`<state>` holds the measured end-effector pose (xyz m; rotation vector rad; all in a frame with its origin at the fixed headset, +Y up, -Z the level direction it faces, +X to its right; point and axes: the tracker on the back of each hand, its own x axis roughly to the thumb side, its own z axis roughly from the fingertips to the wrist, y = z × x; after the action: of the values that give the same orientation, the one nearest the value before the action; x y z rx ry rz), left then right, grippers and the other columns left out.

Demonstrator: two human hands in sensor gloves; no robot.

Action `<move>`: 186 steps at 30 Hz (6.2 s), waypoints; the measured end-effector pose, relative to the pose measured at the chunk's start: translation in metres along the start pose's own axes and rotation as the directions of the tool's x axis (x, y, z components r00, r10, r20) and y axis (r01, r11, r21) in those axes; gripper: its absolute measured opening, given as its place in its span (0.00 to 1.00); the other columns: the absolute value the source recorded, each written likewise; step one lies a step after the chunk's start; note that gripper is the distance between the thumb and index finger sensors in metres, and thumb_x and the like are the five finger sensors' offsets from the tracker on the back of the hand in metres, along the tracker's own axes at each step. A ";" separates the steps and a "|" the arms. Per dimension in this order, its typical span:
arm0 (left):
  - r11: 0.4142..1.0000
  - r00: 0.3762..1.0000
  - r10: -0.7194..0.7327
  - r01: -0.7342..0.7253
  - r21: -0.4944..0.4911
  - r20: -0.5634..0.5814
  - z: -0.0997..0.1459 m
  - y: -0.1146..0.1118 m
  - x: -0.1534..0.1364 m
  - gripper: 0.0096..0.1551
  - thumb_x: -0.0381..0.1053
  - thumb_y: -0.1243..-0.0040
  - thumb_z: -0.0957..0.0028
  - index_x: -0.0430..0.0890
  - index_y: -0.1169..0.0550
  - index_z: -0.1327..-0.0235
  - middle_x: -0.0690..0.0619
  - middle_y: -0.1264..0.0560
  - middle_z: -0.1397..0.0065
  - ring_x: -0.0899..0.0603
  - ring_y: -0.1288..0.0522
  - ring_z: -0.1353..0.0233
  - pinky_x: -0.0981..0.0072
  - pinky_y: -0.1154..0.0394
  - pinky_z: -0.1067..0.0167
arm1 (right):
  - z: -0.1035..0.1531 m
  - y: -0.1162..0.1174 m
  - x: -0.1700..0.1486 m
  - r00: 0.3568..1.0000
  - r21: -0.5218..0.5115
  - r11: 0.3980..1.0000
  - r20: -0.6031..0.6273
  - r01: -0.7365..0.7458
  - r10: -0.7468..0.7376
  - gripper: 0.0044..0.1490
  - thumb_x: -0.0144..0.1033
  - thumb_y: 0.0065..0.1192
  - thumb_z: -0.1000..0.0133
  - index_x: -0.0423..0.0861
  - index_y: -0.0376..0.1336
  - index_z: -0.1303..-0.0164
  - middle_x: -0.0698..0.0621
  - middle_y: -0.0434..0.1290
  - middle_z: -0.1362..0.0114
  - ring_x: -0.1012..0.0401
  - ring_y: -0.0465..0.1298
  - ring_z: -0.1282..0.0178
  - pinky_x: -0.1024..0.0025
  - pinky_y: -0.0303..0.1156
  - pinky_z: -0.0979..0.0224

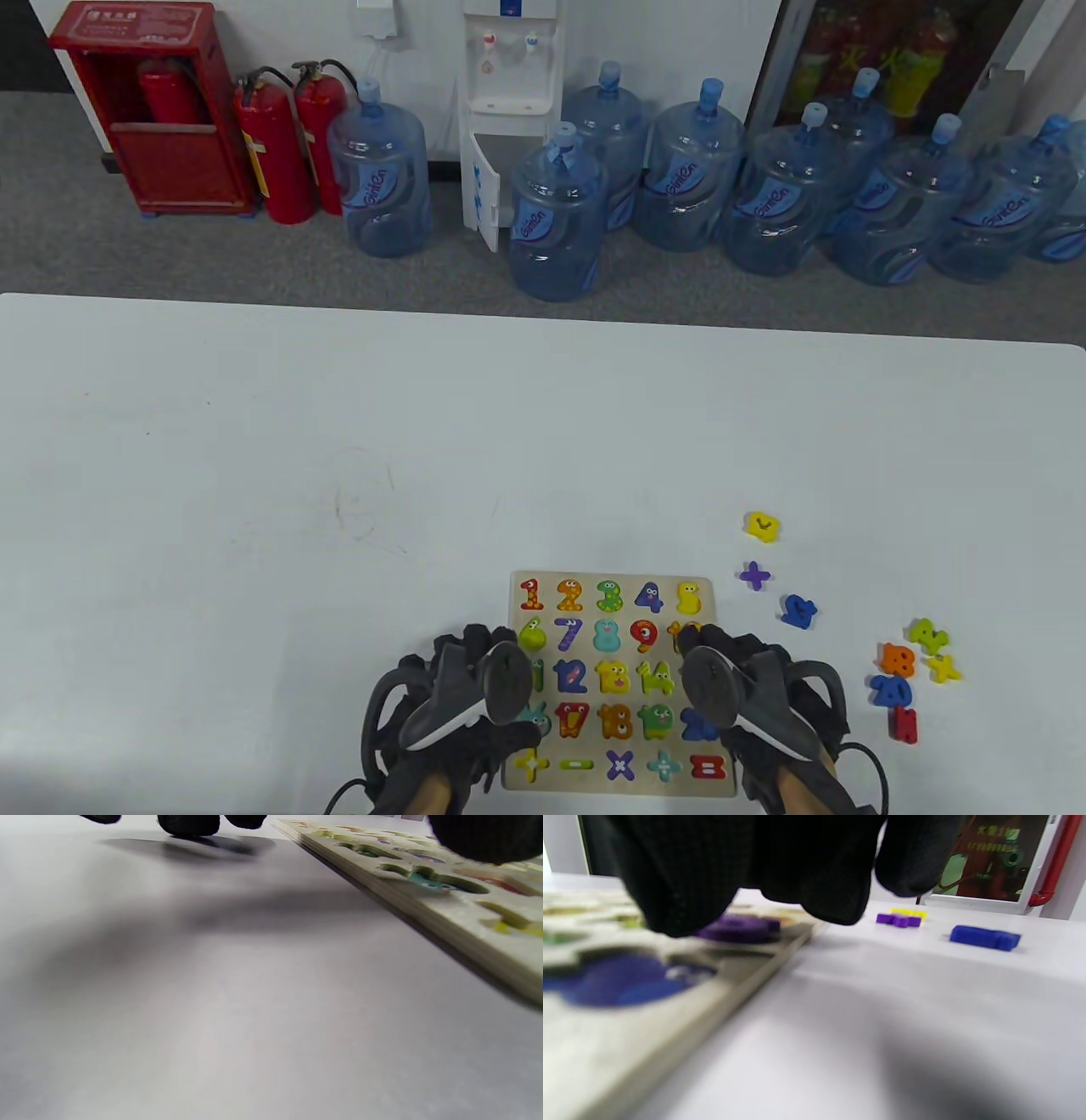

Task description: Hold math block puzzle and insert math blocks into matching slots

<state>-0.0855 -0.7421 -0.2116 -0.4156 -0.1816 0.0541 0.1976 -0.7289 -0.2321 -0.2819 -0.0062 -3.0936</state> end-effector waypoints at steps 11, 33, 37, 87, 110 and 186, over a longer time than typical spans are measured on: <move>1.000 1.000 -0.018 0.018 0.006 0.010 0.003 0.000 0.002 0.59 0.72 0.43 0.66 0.51 0.50 0.24 0.46 0.52 0.18 0.28 0.47 0.18 0.24 0.42 0.30 | 0.019 0.004 -0.102 0.940 0.128 0.992 -0.341 0.023 0.023 0.50 0.40 0.65 0.62 0.51 0.50 0.27 0.48 0.52 0.21 0.49 0.63 0.26 0.54 0.65 0.27; 1.000 1.000 -0.005 0.005 -0.017 0.019 0.003 -0.002 0.002 0.59 0.71 0.43 0.66 0.51 0.51 0.24 0.46 0.53 0.19 0.28 0.47 0.18 0.24 0.42 0.29 | 0.011 0.018 -0.097 0.906 0.168 0.980 -0.390 -0.106 0.165 0.44 0.40 0.72 0.67 0.49 0.63 0.36 0.44 0.69 0.34 0.57 0.81 0.48 0.67 0.79 0.47; 1.000 1.000 -0.007 0.008 -0.020 0.019 0.003 -0.002 0.002 0.59 0.71 0.43 0.66 0.51 0.51 0.24 0.46 0.53 0.19 0.28 0.48 0.18 0.25 0.42 0.29 | 0.012 0.015 -0.084 0.934 0.137 0.987 -0.334 -0.088 0.130 0.44 0.42 0.73 0.69 0.48 0.65 0.38 0.45 0.71 0.36 0.58 0.82 0.51 0.69 0.80 0.50; 0.999 1.000 0.009 -0.008 -0.038 0.025 0.002 -0.005 0.002 0.59 0.71 0.44 0.65 0.50 0.52 0.24 0.45 0.54 0.19 0.28 0.49 0.19 0.25 0.42 0.29 | 0.014 0.014 -0.053 0.973 0.100 0.983 -0.157 -0.157 0.171 0.46 0.36 0.76 0.72 0.54 0.64 0.38 0.53 0.73 0.36 0.59 0.77 0.40 0.58 0.73 0.33; 0.999 1.000 0.016 -0.015 -0.047 0.024 0.001 -0.005 0.002 0.60 0.71 0.44 0.65 0.49 0.53 0.24 0.45 0.56 0.19 0.28 0.50 0.19 0.26 0.42 0.29 | 0.020 -0.006 -0.025 0.998 -0.051 0.998 -0.050 -0.036 0.034 0.45 0.33 0.77 0.73 0.53 0.67 0.40 0.53 0.75 0.38 0.58 0.78 0.42 0.57 0.72 0.32; 0.998 0.999 0.022 -0.020 -0.063 0.034 0.001 -0.006 0.002 0.60 0.71 0.44 0.64 0.49 0.53 0.24 0.45 0.56 0.19 0.27 0.51 0.19 0.26 0.42 0.29 | 0.007 0.013 -0.062 0.958 0.060 0.994 -0.266 -0.091 0.104 0.36 0.37 0.75 0.68 0.56 0.69 0.45 0.53 0.72 0.35 0.58 0.77 0.41 0.57 0.72 0.33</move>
<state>-0.0832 -0.7466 -0.2080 -0.4791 -0.2136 0.0762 0.2602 -0.7396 -0.2359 0.1377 -0.0552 -3.0001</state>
